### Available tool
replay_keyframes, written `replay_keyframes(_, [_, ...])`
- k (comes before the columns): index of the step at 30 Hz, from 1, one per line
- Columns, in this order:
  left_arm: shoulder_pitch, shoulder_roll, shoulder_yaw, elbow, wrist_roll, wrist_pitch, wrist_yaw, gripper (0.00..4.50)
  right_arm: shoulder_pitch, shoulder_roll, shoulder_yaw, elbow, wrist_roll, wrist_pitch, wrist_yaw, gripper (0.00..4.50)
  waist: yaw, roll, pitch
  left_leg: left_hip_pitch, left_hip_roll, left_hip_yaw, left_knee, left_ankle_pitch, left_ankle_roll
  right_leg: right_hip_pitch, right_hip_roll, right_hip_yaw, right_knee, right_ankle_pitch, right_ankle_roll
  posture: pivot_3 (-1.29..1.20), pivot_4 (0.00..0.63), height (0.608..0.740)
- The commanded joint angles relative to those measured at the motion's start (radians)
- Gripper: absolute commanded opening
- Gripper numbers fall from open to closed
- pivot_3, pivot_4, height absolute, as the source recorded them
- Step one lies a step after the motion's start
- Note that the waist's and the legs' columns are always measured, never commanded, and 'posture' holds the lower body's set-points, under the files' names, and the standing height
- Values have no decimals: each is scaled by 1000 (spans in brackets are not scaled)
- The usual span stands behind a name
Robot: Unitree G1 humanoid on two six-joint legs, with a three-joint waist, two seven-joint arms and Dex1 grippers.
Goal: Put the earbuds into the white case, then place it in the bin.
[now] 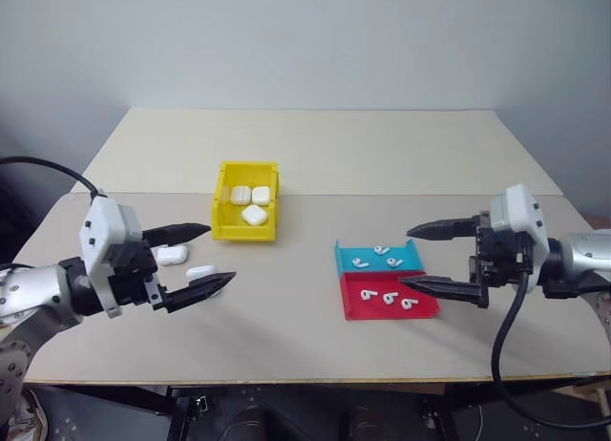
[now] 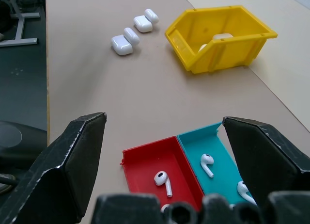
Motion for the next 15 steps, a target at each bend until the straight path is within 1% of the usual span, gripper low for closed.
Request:
replay_keyframes(1, [7, 17, 25, -6, -7, -10, -11, 4500, -20, 5, -3, -7, 7, -17, -7, 4476, 0, 0, 0, 0, 0, 0, 0, 0, 0, 0, 0, 0, 0, 0, 0, 0, 150, 740])
replay_keyframes(3, [9, 37, 42, 0, -50, 51, 9, 4500, -21, 6, -1, -5, 6, -18, -8, 4476, 0, 0, 0, 0, 0, 0, 0, 0, 0, 0, 0, 0, 0, 0, 0, 0, 150, 740])
replay_keyframes(9, [82, 184, 91, 9, 5, 140, -28, 4500, -32, 14, 22, 8, -5, -8, -41, 4476, -1, 0, 0, 0, 0, 0, 0, 0, 0, -1, 0, 0, 0, 0, 0, 0, 150, 740])
replay_keyframes(11, [96, 233, 93, 7, 49, 148, -38, 4500, -37, 17, 34, 13, -11, -12, -43, 4476, -1, 0, 0, 0, 0, 0, 0, 0, 0, -1, 0, 0, 0, 0, 0, 0, 150, 740])
replay_keyframes(14, [119, 288, 64, -45, 191, 135, 34, 4500, -59, 22, 51, 24, -19, -14, -42, 4476, -1, 0, 0, 0, 0, 1, 0, 0, 0, -1, 0, 0, 0, 0, 0, 0, 150, 740])
replay_keyframes(15, [107, 301, 54, -44, 189, 161, 45, 4500, -66, 23, 55, 26, -18, -9, -45, 4476, 0, 0, 0, 0, 0, 1, 0, 0, 0, -1, 0, 0, 0, 0, 0, 0, 150, 740])
